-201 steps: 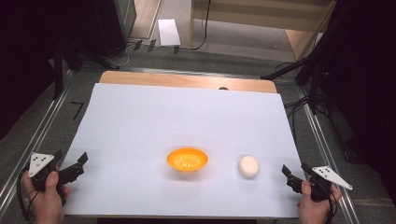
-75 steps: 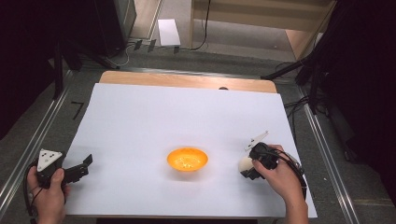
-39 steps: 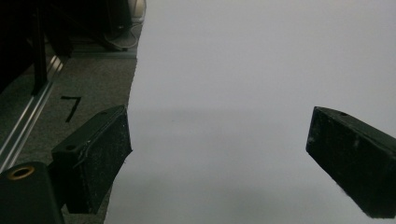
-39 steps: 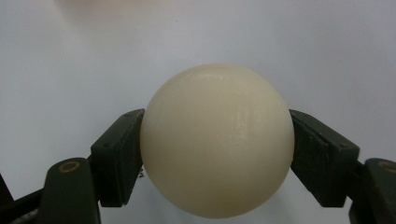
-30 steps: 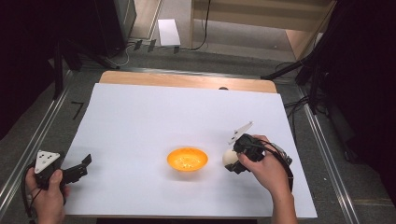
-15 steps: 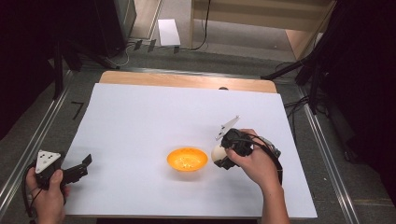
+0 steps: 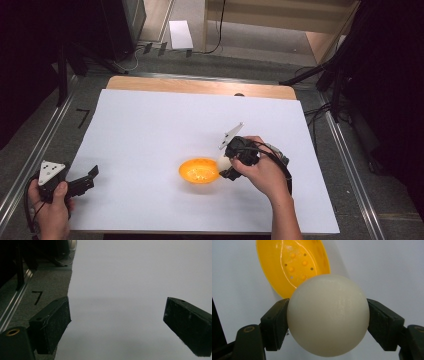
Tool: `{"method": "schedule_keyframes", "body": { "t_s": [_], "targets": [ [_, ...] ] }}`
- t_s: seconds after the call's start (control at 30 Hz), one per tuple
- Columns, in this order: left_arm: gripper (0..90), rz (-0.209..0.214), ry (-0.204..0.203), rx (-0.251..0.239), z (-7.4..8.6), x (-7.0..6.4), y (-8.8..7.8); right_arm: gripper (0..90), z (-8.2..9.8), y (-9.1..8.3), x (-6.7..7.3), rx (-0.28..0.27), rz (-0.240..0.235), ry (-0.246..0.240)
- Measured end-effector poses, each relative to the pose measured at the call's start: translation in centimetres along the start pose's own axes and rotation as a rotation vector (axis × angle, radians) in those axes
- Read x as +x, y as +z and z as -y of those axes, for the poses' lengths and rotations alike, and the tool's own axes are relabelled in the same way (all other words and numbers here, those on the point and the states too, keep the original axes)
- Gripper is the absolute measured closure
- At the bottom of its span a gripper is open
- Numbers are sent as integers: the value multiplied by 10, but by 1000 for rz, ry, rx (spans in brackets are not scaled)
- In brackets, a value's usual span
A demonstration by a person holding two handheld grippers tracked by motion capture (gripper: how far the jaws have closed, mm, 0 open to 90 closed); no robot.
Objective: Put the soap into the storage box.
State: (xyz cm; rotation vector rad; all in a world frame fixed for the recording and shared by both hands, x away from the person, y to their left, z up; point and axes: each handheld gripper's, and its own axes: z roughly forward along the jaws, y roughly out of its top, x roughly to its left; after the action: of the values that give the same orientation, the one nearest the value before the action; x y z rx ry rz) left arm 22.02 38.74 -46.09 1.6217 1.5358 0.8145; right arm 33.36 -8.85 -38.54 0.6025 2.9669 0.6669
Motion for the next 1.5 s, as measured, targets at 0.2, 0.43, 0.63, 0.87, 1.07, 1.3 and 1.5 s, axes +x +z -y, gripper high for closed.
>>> {"method": "schedule_keyframes", "body": {
  "t_s": [0.2, 0.43, 0.63, 0.87, 1.07, 1.3, 1.5],
  "targets": [
    [78, 2, 3, 6, 0, 0, 0, 251, -10, 3, 4, 0, 1, -30],
    [78, 4, 2, 5, 0, 0, 0, 251, -21, 10, 9, 1, -13, -51],
    [78, 4, 0, 5, 0, 0, 0, 251, -31, 16, 14, 5, -22, -74],
    [78, 5, -2, 7, 0, 1, 0, 251, -40, 21, 19, 0, -33, -93],
    [78, 7, -3, 7, 0, 1, 1, 251, -47, 27, 25, 8, -45, -109],
    [78, 7, -2, 8, 0, 1, 1, 251, -51, 33, 29, 27, -48, -122],
    [78, 7, -3, 9, 0, 1, 1, 251, -52, 37, 30, 38, -46, -134]
  ]
}}
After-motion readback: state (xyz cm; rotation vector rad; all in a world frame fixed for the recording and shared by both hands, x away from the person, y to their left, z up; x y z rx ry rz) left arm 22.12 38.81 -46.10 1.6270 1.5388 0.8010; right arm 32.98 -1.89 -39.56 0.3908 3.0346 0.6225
